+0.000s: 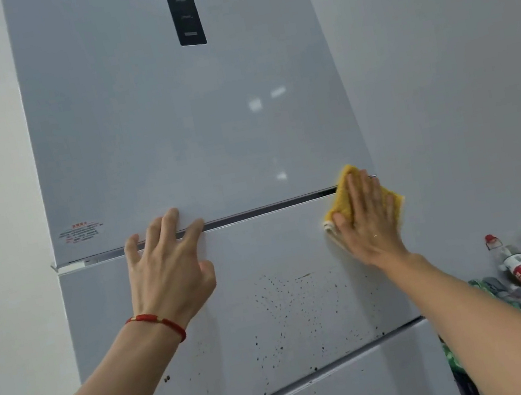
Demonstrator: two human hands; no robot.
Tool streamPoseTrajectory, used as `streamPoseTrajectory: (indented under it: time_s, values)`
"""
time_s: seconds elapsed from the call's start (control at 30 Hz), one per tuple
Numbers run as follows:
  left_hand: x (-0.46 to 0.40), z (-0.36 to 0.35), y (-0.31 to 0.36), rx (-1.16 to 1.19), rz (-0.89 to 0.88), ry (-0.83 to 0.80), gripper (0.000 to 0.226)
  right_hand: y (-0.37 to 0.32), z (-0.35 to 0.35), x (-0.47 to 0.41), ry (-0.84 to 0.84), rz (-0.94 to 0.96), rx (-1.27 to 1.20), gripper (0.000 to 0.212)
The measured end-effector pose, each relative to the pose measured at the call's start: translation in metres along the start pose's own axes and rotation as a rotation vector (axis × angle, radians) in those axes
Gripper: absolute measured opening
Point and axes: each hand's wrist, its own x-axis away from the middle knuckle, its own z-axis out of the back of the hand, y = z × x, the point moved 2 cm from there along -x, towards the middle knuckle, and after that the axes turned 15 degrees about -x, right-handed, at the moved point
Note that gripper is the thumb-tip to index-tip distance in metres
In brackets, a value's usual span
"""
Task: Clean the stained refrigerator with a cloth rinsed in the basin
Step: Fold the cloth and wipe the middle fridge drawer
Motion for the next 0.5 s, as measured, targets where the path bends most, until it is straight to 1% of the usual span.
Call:
streamPoseTrajectory:
  time_s: [0.1,0.13,0.2,0.23,0.3,0.33,0.43,0.5]
  values:
    - [-0.003,0.002,-0.003,-0.003,-0.019,-0.013,0.059,0.0,0.004,-0.011,0.099,-0.285,-0.115,0.083]
    - [-0.003,0.002,-0.005,0.004,-0.021,-0.018,0.058,-0.004,0.002,-0.013,0.13,-0.354,-0.133,0.082]
    - [-0.004,0.003,-0.007,0.038,-0.008,-0.018,0.059,-0.021,-0.001,-0.013,0.14,-0.424,-0.136,0.08]
    - [-0.005,0.003,-0.007,0.056,-0.001,-0.018,0.06,-0.032,-0.004,-0.011,0.125,-0.424,-0.129,0.08]
    - [-0.005,0.003,-0.006,0.07,-0.002,-0.027,0.062,-0.059,-0.017,-0.003,0.074,-0.328,-0.084,0.081]
    - [-0.005,0.003,-0.005,0.076,-0.004,-0.03,0.063,-0.074,-0.026,0.004,0.037,-0.23,-0.054,0.081]
    - [-0.002,0.0,-0.004,0.115,0.003,-0.008,0.063,-0.112,-0.051,0.031,-0.134,0.168,0.047,0.086]
    - [0.002,-0.004,-0.01,0.202,0.026,0.078,0.062,-0.109,-0.05,0.034,-0.227,0.382,0.171,0.087]
